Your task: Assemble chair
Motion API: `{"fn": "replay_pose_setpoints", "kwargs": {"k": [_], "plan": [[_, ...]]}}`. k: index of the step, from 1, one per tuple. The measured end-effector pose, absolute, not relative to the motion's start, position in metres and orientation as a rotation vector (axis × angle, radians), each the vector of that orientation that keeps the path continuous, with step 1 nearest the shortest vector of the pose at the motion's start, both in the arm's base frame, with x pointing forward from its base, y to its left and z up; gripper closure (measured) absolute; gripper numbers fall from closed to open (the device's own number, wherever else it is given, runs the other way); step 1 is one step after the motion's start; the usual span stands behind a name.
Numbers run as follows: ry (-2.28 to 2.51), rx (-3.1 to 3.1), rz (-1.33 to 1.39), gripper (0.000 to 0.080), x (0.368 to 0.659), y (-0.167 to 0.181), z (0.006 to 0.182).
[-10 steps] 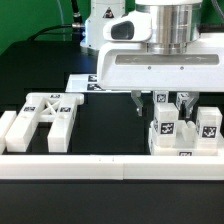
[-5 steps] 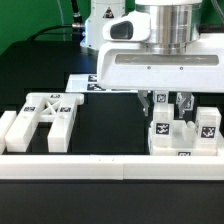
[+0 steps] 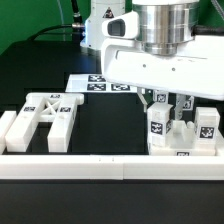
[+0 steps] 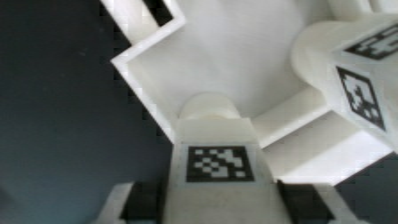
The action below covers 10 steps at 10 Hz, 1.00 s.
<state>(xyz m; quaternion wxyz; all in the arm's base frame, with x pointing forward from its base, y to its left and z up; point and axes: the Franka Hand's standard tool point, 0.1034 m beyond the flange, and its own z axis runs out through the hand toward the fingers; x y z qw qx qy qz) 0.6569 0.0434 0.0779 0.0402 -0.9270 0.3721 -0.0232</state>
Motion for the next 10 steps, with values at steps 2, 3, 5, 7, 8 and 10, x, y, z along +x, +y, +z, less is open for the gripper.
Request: {"fn": "replay_pose_setpoints", "kwargs": {"k": [2, 3, 5, 7, 8, 10], "plan": [[1.499, -2.648, -0.05, 0.0509, 0.6556, 0.0477, 0.0764], [1.628, -2.552, -0.049, 0.0509, 0.6559, 0.0476, 0.0764], [1.875, -2.363, -0.026, 0.0509, 0.6562, 0.0486, 0.0766], [1.993, -2.263, -0.016, 0.0509, 0.6565, 0.0488, 0.0767], [1.99, -2.266, -0.016, 0.0407, 0.6564, 0.0489, 0.0765], [1.943, -2.308, -0.02, 0.027, 0.6563, 0.0488, 0.0762]]}}
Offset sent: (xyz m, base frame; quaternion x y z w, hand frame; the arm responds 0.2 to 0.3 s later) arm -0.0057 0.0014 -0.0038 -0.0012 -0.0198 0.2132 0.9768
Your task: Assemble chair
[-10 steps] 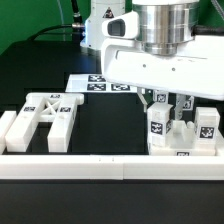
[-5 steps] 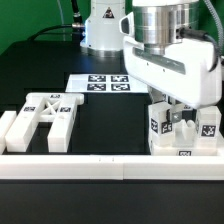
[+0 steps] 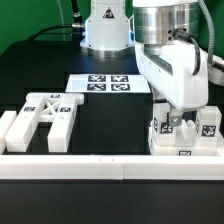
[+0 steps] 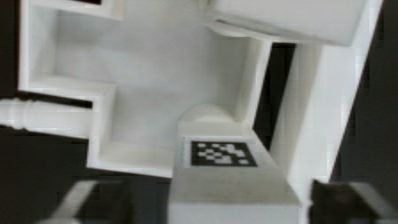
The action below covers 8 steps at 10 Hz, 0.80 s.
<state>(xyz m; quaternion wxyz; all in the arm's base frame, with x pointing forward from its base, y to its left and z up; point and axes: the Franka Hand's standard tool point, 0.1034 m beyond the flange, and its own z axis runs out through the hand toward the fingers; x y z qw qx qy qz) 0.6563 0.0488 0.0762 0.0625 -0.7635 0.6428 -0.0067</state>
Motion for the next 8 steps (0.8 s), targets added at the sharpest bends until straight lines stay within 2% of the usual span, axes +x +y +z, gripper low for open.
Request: {"fn": "replay_pose_setpoints", "kwargs": {"k": [1, 3, 8], "plan": [[1.913, -2.333, -0.022, 0.0185, 0.6562, 0.0486, 0.0761], [1.701, -2.512, -0.024, 0.0157, 0.6549, 0.0505, 0.0759], [1.094, -2.864, -0.043, 0.0151, 0.6559, 0.0524, 0.076]]}}
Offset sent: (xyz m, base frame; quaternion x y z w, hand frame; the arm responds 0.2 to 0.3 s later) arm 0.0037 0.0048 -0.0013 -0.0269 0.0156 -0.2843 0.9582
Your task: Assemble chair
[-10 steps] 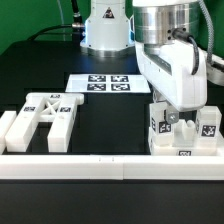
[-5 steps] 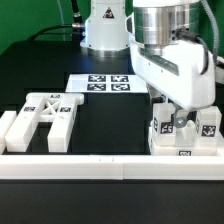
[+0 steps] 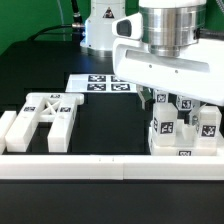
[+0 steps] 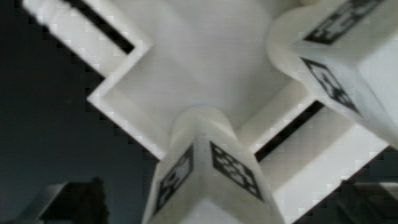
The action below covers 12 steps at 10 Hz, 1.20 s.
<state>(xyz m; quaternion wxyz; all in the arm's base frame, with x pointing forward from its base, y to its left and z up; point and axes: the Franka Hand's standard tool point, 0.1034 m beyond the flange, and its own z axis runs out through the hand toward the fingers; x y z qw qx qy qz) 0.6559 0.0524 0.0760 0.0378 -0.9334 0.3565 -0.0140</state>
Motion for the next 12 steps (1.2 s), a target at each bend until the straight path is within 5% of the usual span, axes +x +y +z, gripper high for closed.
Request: {"fn": "replay_pose_setpoints", "kwargs": {"k": [12], "plan": [[0.066, -3.113, -0.08, 0.0183, 0.6561, 0.0424, 0.0755]]}}
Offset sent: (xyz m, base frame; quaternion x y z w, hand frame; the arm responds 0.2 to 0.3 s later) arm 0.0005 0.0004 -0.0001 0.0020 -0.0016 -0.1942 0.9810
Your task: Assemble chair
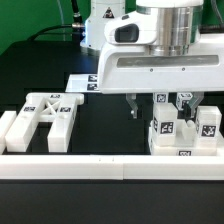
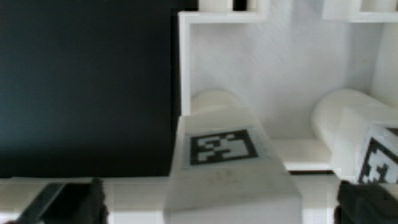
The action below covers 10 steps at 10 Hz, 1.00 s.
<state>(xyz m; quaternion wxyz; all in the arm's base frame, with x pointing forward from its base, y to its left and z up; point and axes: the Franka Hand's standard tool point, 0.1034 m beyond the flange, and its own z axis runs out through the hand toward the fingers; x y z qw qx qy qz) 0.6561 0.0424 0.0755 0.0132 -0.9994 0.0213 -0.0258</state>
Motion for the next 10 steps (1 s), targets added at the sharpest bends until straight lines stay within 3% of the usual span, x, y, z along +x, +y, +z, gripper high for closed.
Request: {"fn": "replay_pose_setpoints", "kwargs": {"k": [2, 3, 4, 10], "plan": [[0.07, -3.113, -0.08, 0.0456, 0.6561, 0.0422, 0.0755], [0.079, -3.112, -0.08, 0.0456, 0.6561, 0.0422, 0.0754], [0.113, -3.111, -0.079, 0.051, 0.656, 0.0422, 0.0753], [0.671, -3.025, -0.067, 0.0509, 0.6559, 0.0413, 0.0748]]}}
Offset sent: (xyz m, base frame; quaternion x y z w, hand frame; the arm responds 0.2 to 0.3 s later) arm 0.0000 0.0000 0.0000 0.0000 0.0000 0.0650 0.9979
